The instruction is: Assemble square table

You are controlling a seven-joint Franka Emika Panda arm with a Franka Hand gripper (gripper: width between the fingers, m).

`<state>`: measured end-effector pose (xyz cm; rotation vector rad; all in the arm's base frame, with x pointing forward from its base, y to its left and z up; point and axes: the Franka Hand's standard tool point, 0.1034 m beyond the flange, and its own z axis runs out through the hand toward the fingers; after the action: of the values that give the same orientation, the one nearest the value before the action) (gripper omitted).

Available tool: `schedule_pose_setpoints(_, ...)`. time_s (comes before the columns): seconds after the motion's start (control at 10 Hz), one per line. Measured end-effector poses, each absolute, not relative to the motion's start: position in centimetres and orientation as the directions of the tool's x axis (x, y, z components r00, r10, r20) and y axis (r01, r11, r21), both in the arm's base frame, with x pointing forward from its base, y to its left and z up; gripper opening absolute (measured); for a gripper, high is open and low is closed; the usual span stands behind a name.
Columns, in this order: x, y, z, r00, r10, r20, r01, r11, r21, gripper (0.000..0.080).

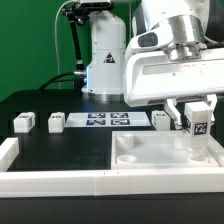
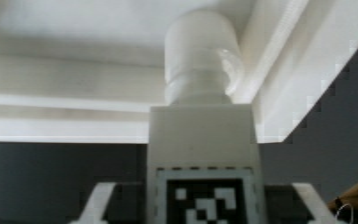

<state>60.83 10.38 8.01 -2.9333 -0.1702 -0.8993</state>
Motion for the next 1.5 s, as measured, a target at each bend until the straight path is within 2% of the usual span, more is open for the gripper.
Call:
schedule_pose_setpoints(0.4,61.0,10.8,7.9,0.818,0.089,0.568,0.131,-0.991,-0.033,0.0285)
schedule_pose_setpoints(0.6,60.7,11.1,6.7,0.830,0.093,0.551,0.134,-0.990,-0.035,0.0285)
schedule_pose_setpoints(1.4,60.8,11.2,6.6,0.833,0.095,0.545,0.136,-0.990,-0.036,0.0285)
schedule_pose_setpoints(1.5,60.8,11.2,6.6,0.833,0.095,0.545,0.136,-0.990,-0.036,0.0463)
